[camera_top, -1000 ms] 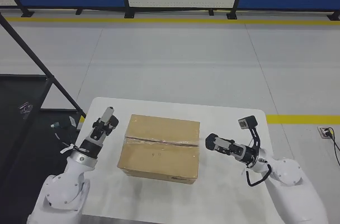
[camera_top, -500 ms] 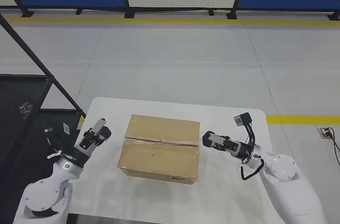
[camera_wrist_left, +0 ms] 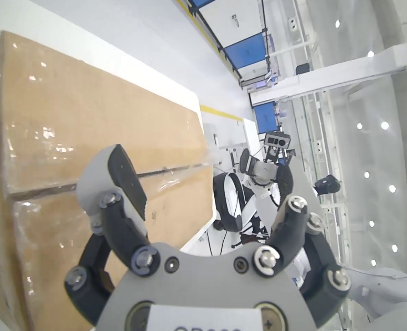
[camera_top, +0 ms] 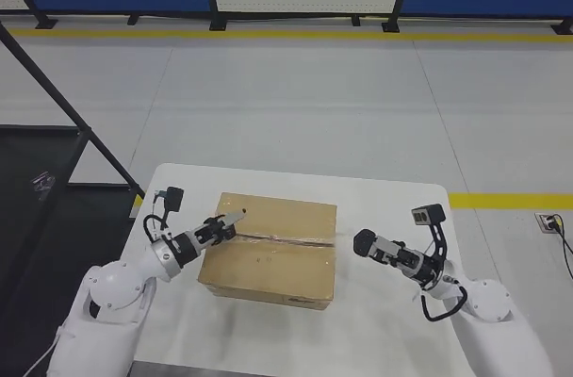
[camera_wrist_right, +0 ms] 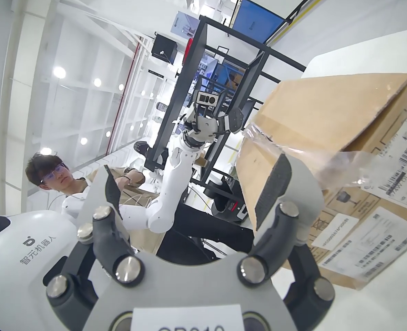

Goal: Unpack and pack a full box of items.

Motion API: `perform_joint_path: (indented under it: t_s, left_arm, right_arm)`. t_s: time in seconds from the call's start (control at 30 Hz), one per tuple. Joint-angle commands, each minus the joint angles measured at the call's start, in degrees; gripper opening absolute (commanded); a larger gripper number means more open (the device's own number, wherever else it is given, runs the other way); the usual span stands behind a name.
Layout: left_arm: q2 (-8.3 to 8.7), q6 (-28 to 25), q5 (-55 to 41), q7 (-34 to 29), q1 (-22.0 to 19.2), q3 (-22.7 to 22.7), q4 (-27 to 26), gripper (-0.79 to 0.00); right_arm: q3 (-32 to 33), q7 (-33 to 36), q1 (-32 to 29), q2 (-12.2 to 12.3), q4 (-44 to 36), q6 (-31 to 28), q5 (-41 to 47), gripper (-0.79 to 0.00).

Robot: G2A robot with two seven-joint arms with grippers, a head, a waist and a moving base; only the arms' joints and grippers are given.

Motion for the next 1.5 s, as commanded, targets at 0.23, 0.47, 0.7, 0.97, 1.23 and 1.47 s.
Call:
perform_joint_path:
  t_s: [0.23,0.47,0.7,0.97,1.23,1.47]
  left_arm:
    - [-0.36,1.2,2.0,0.0,-3.6,5.3,2.9,0.000]
    - [-0.51,1.5,3.7,-0.5,-4.8,8.5,2.3,0.000]
    - [-0.66,2.0,4.9,-0.5,-5.7,10.9,1.8,0.000]
    - [-0.84,1.6,3.9,0.7,-6.5,12.1,1.3,0.000]
    - [-1.61,2.6,3.2,6.6,-8.2,14.4,2.4,0.000]
    - [-2.44,2.1,5.7,7.2,-10.2,19.1,5.1,0.000]
  right_arm:
    - [1.3,1.0,-1.7,0.5,0.2,-1.1,1.3,0.000]
    - [1.4,1.6,-1.9,0.7,0.7,-1.4,2.3,0.000]
    - [1.4,2.2,-2.1,0.9,1.4,-1.9,3.1,0.000]
    - [0.6,2.3,-1.8,0.9,1.7,-1.8,3.5,0.000]
    - [-0.2,1.9,-1.1,0.9,1.8,-1.8,3.4,0.000]
    - [-0.1,2.1,-1.6,1.0,2.6,-2.7,4.1,0.000]
